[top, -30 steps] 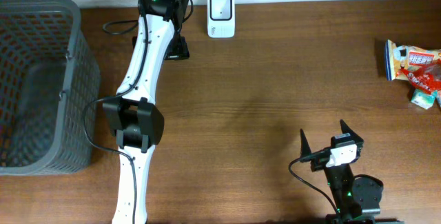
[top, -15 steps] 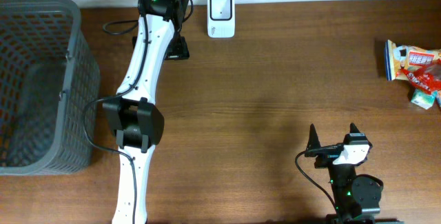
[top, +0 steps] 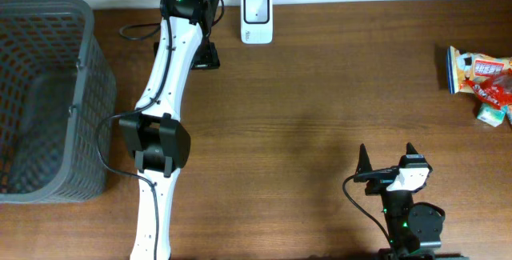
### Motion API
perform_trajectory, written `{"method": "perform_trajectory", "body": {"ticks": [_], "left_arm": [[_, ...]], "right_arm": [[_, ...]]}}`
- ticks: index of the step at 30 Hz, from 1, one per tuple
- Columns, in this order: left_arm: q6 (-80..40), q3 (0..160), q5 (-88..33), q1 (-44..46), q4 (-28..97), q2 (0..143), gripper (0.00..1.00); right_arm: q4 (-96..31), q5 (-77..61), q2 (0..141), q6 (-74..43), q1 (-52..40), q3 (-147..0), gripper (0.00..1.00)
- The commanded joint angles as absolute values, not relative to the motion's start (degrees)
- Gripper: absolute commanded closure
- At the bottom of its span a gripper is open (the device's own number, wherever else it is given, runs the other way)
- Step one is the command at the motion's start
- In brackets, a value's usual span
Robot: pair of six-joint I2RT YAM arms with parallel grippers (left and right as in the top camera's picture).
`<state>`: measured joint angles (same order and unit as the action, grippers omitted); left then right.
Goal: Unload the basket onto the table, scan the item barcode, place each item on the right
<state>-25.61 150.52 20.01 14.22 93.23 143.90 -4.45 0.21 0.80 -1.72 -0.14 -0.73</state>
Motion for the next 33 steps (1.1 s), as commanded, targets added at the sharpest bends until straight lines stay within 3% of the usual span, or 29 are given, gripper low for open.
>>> {"method": "perform_trajectory", "body": {"ticks": [1,9,12,15,21,25,29,33], "left_arm": [[-26.26,150.41,20.84,14.09,93.30,143.15,0.01],[-26.06,150.41,20.34,14.59,95.44,143.09,0.01],[-26.30,146.04,12.86,15.66,88.44,139.06,0.01],[-25.76,129.12,11.51,16.88,73.14,129.01,0.01],[-10.76,94.21,11.29,20.29,46.81,105.80,0.01],[-6.87,72.82,11.27,22.00,29.71,90.63,0.01],[-6.72,52.53,11.66,21.50,20.99,72.93,0.01],[-6.72,42.63,12.45,20.71,25.89,54.94,0.01]], "right_arm": [[-4.71,0.54,0.19,-2.42,0.01,-0.32,0.01],[-4.71,0.54,0.19,-2.42,0.01,-0.32,0.01],[-4.73,0.54,0.19,-2.42,0.01,-0.32,0.02],[-4.71,0.54,0.19,-2.42,0.01,-0.32,0.01],[-4.71,0.54,0.19,-2.42,0.01,-0.32,0.01],[-4.71,0.54,0.19,-2.42,0.01,-0.32,0.01],[-4.73,0.54,0.19,-2.42,0.01,-0.32,0.01],[-4.71,0.54,0.19,-2.42,0.01,-0.32,0.01]]}}
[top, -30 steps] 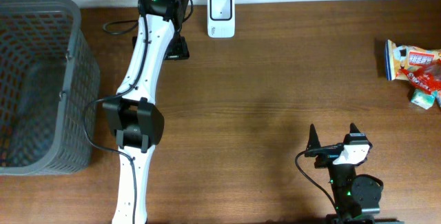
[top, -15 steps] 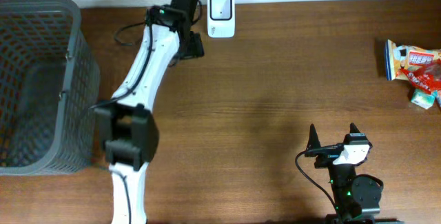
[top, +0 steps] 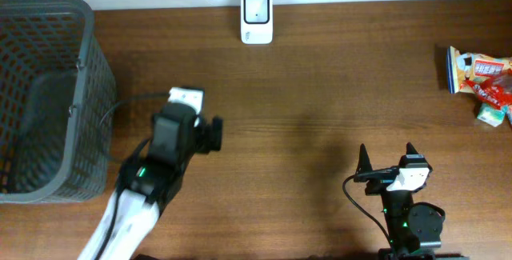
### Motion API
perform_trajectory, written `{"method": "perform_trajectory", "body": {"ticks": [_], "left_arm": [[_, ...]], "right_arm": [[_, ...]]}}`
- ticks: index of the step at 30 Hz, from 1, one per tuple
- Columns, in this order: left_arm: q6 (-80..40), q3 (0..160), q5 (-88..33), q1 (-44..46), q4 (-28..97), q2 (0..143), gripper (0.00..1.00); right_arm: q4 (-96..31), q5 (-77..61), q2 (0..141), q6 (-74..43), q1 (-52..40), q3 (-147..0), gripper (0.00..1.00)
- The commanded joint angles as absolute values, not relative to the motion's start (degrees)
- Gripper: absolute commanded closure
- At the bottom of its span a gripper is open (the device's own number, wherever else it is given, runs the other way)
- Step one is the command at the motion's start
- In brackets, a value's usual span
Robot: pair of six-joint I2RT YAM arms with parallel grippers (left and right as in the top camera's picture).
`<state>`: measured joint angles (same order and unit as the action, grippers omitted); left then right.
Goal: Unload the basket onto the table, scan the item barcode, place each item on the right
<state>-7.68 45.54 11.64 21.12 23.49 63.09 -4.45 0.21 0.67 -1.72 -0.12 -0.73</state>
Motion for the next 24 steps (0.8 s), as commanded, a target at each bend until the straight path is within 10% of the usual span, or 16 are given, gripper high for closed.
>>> {"method": "perform_trajectory", "body": {"ticks": [1,24], "left_arm": [[-6.72,42.48,12.47,20.71,27.59,52.62,0.01],[9.30,0.51,-5.21,4.29,3.31,6.55,0.01]], "right_arm": [[-4.71,0.54,0.19,-2.42,0.01,-0.32,0.01],[-4.71,0.54,0.19,-2.42,0.01,-0.32,0.01]]}}
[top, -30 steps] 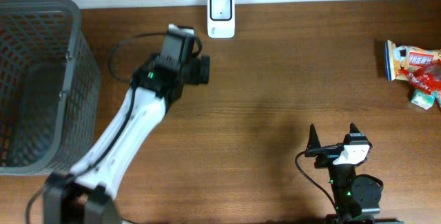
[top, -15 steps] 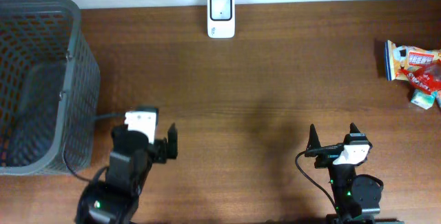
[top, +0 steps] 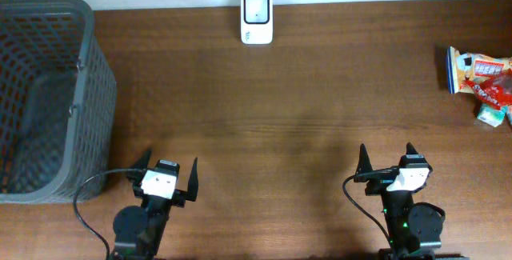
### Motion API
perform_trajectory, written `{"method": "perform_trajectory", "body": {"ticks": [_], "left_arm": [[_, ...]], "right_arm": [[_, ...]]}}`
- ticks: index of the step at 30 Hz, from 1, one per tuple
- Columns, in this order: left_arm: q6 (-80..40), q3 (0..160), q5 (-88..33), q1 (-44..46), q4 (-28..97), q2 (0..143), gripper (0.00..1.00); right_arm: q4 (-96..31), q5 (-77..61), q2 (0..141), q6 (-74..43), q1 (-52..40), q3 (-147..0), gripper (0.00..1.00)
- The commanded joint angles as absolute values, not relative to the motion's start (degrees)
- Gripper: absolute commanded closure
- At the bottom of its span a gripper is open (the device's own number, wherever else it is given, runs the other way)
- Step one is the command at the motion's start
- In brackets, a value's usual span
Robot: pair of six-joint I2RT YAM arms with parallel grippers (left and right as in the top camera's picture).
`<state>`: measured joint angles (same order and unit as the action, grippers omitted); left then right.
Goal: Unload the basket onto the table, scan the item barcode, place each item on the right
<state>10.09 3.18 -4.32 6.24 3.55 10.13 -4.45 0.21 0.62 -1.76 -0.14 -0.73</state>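
Observation:
A white barcode scanner [top: 257, 18] stands at the far edge of the table, in the middle. Snack packets [top: 481, 83], red, orange and blue, lie at the far right edge. My left gripper [top: 170, 170] is open near the front left, with nothing between its fingers. Near the front right, my right gripper [top: 387, 155] is open and empty too. Both grippers are far from the packets and the scanner.
A large grey mesh basket [top: 50, 100] fills the left side of the brown wooden table [top: 304, 108]. Cables trail from both arm bases near the front edge.
My left arm has drawn back from the table's left middle to the front left edge, folded at its base, gripper open. The right arm has not moved.
At first my left arm reached far across the table, its gripper beside the scanner at the far edge. Later it was pulled back to the left middle. Now it rests folded at the front left. The packets, scanner and right arm stayed where they were.

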Motion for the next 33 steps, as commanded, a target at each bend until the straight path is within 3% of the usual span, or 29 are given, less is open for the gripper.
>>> {"method": "perform_trajectory", "body": {"ticks": [1,16,33], "left_arm": [[7.99,0.49,-5.17,3.44,4.05,5.15,0.01],[-3.81,0.47,-1.26,-1.30,4.75,0.27,0.01],[-3.20,0.49,-1.28,-0.49,4.69,0.27,0.01]], "right_arm": [[-4.71,0.54,0.19,-2.42,0.01,-0.32,0.01],[-4.71,0.54,0.19,-2.42,0.01,-0.32,0.01],[-4.71,0.54,0.19,-2.42,0.01,-0.32,0.01]]}}
